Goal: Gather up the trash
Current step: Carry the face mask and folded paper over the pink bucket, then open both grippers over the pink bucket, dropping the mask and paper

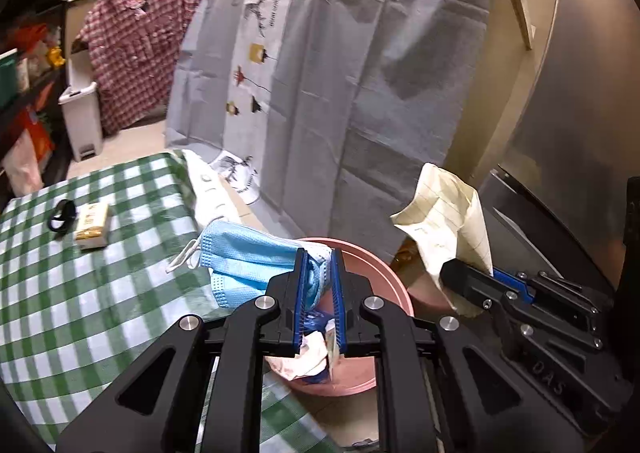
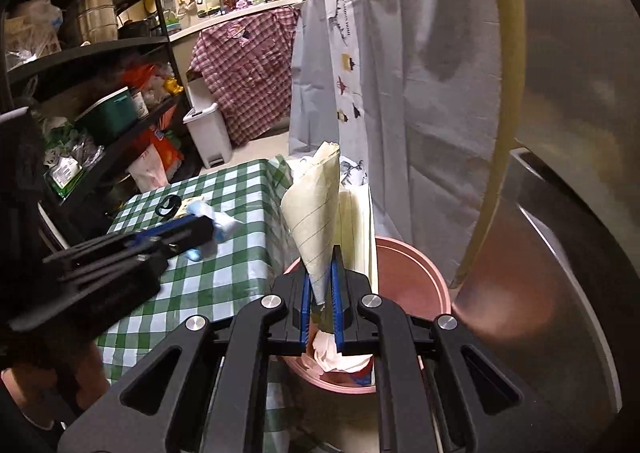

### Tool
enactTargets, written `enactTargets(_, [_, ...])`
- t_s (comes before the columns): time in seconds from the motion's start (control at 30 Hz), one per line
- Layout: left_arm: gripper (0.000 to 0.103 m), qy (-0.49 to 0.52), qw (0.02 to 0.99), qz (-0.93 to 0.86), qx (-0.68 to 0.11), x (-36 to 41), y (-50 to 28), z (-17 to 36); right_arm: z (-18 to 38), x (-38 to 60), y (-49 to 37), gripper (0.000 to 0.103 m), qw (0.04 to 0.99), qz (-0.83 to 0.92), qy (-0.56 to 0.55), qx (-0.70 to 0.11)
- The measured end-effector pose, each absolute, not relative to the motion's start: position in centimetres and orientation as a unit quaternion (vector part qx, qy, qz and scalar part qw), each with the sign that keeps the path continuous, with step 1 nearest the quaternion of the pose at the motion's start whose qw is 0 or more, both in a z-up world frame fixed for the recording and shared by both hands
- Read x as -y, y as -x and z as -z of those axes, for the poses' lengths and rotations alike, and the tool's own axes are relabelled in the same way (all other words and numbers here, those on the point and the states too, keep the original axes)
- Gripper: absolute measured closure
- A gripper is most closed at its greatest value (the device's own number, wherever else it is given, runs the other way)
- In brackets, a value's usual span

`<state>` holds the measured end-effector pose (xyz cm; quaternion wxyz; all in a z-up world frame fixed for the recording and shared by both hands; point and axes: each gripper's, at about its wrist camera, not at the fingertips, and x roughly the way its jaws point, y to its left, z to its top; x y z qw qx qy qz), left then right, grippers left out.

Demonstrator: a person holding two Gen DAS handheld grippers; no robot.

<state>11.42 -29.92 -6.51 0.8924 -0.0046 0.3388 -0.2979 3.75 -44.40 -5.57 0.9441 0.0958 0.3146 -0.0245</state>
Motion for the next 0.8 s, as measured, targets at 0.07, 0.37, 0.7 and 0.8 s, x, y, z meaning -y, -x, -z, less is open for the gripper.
enactTargets(0.07, [0.091,0.003,0.89,0.303,-0.342,30.7,-11.7,6.8,5.8,44.9,-3.7,0.094,0.943,0.027,-0.099,-0.317])
enactTargets(0.37, [0.091,-0.001,0.878,0.316,-0.36,33.2,-12.8,8.2,7.0,46.3,-4.7,0.093,0.936,0.037,-0.106,-0.334])
enactTargets(0.7, [0.09,-0.016,0.873,0.314,-0.372,34.4,-13.4,8.9,8.4,46.8,-5.6,0.091,0.928,0.054,-0.107,-0.353])
enactTargets(0.8, [0.071,-0.015,0.866,0.319,-0.384,34.5,-13.8,9.2,8.9,47.0,-5.8,0.091,0.925,0.062,-0.11,-0.357])
